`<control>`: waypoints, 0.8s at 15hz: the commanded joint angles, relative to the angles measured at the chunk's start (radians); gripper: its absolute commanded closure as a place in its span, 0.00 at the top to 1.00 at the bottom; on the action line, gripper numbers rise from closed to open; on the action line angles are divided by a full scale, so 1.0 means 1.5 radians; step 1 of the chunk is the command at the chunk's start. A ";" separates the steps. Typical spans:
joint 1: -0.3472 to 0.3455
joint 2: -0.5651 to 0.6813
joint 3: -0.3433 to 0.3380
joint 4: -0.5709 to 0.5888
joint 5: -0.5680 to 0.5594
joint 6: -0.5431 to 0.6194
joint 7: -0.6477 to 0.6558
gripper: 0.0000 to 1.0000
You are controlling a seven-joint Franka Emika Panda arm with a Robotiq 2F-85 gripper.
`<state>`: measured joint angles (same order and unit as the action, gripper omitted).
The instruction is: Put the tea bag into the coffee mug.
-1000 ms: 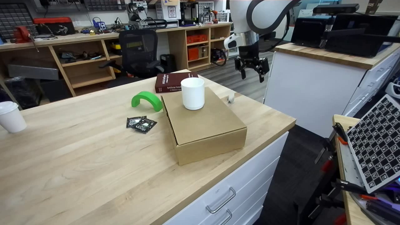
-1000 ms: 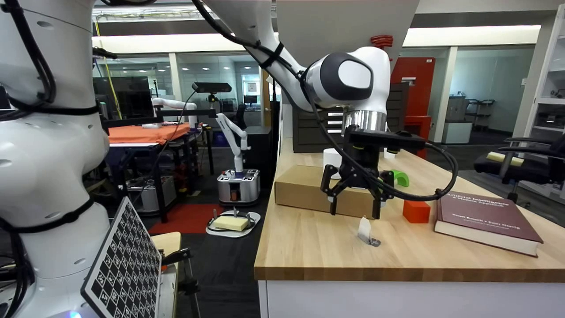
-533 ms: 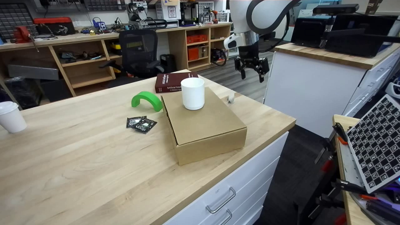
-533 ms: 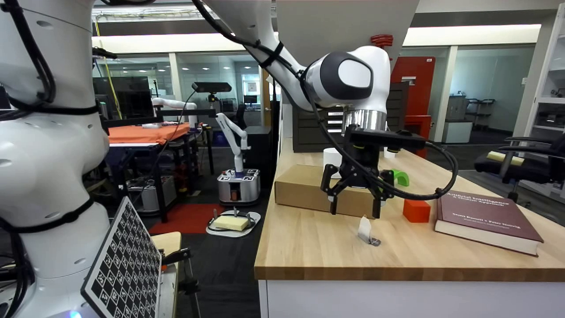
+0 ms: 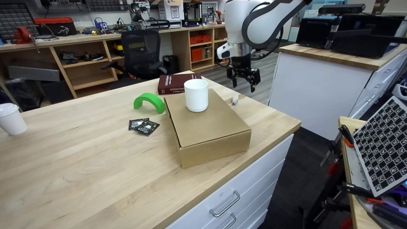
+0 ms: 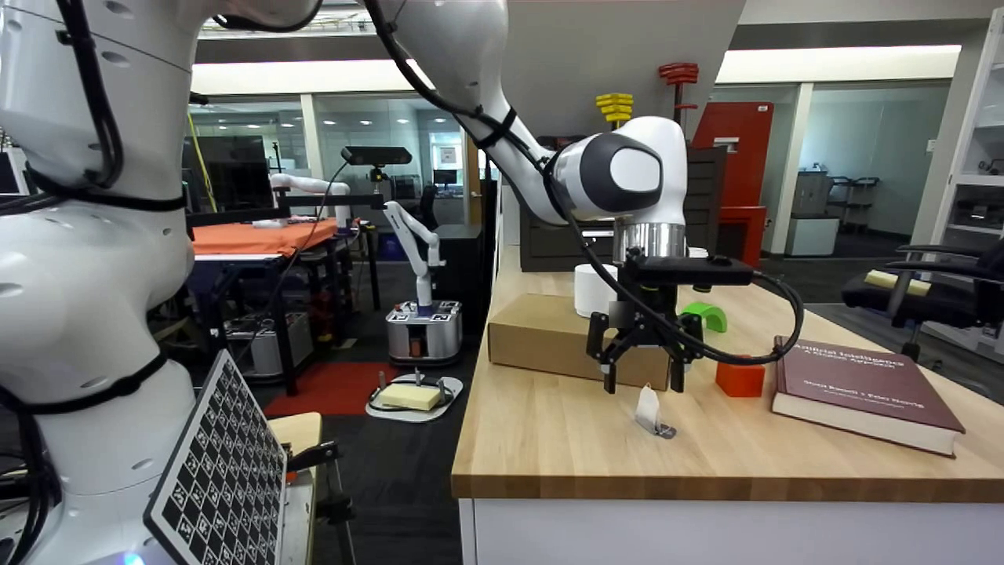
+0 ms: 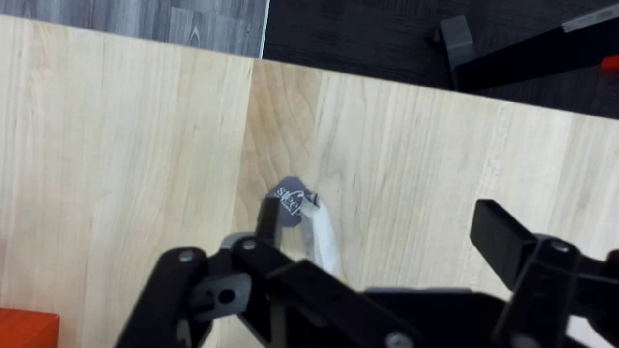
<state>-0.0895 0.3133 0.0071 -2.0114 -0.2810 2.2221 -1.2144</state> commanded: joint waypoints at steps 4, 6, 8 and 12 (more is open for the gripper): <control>0.000 0.067 0.004 0.062 -0.012 0.036 -0.012 1.00; -0.003 0.079 0.004 0.080 -0.009 0.036 -0.017 0.88; -0.007 0.088 0.005 0.095 -0.002 0.036 -0.021 0.72; -0.011 0.097 0.003 0.116 0.003 0.035 -0.021 0.45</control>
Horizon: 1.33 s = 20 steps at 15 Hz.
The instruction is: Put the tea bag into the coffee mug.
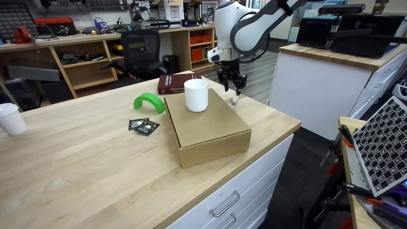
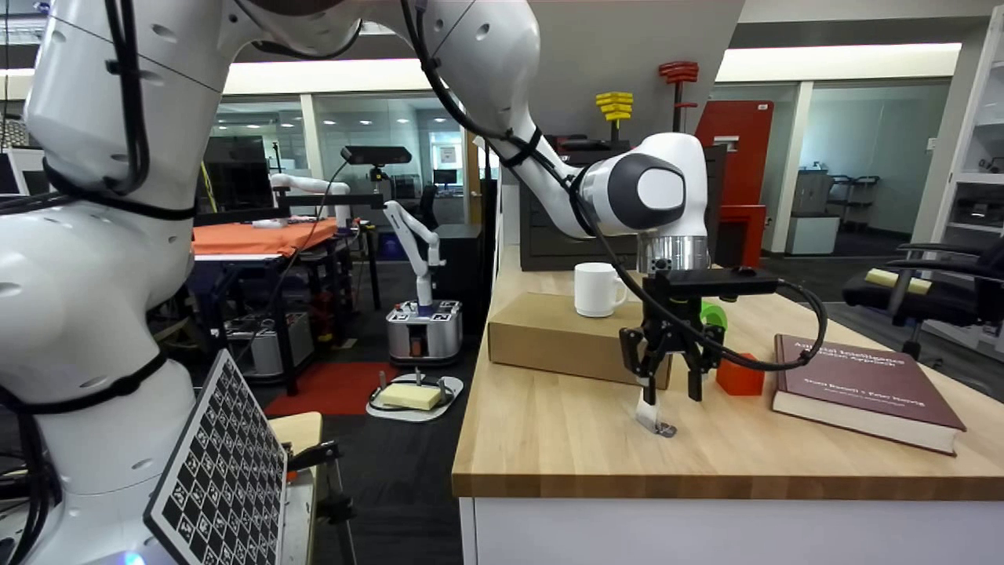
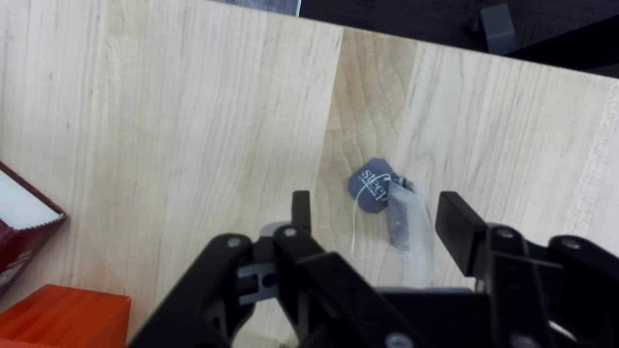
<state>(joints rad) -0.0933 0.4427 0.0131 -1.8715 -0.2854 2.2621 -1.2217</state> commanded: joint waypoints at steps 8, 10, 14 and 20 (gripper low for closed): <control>-0.015 0.010 -0.003 0.034 0.022 0.000 -0.017 0.03; -0.016 0.009 -0.005 0.031 0.024 0.002 -0.016 0.00; -0.015 0.006 -0.009 0.027 0.026 0.001 -0.012 0.06; -0.006 0.004 -0.018 0.018 0.015 0.004 0.012 0.29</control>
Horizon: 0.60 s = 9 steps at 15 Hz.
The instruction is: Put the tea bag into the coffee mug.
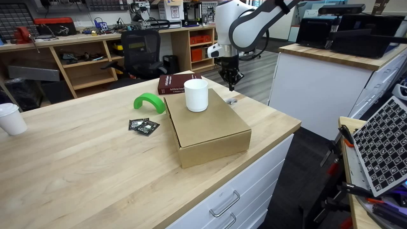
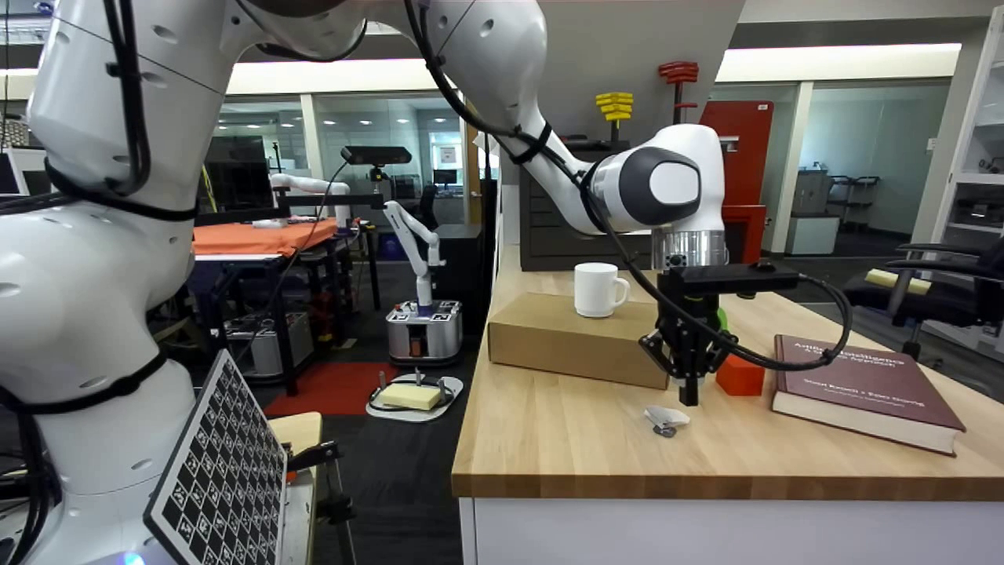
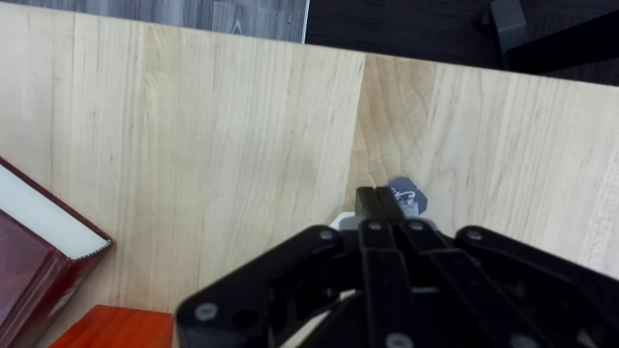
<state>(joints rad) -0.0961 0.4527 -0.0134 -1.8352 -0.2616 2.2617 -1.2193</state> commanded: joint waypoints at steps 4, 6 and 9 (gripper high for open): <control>-0.003 0.006 0.006 -0.014 0.011 -0.013 0.010 0.52; 0.000 0.015 0.009 -0.020 0.011 -0.010 0.013 0.63; 0.005 0.024 0.016 -0.020 0.011 -0.009 0.015 0.84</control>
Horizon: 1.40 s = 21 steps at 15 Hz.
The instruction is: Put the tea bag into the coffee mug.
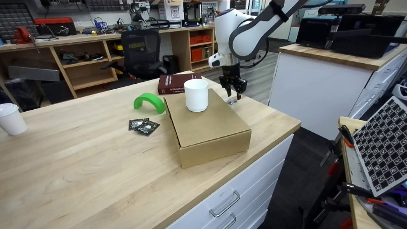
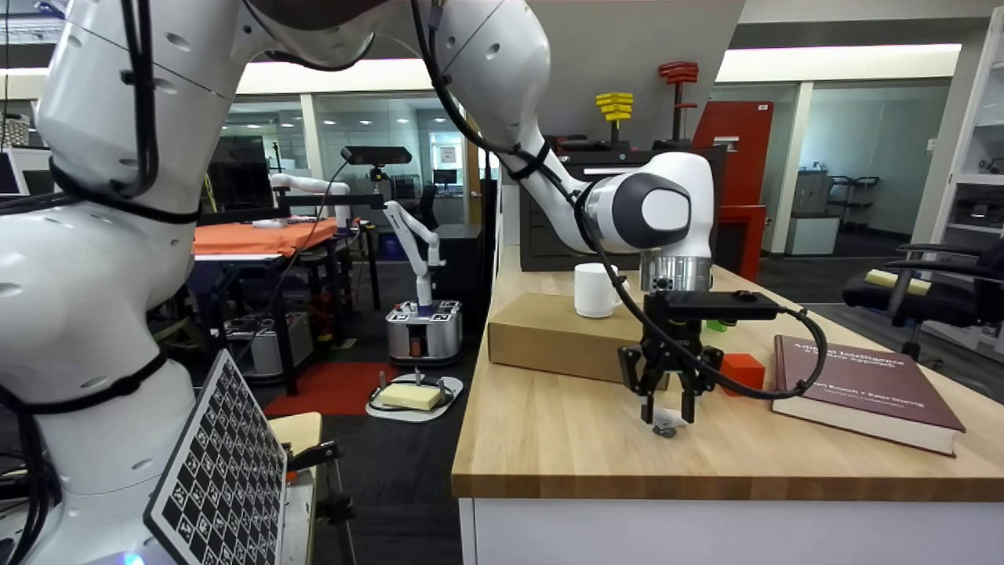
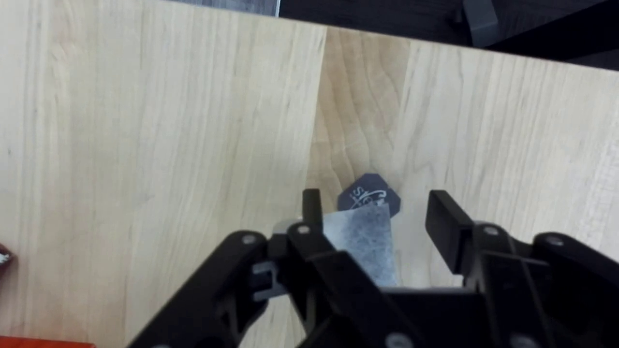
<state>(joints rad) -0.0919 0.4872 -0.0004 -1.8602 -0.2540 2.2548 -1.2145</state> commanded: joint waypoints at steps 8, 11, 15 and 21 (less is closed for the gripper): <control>-0.005 0.001 0.013 -0.001 0.011 -0.005 0.007 0.93; -0.009 0.001 0.012 -0.001 0.014 -0.005 0.003 0.60; -0.011 0.002 0.009 0.003 0.017 -0.007 0.002 0.34; -0.012 0.004 0.006 0.007 0.018 -0.006 0.002 0.00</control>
<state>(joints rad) -0.0946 0.5025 0.0044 -1.8529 -0.2409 2.2548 -1.2125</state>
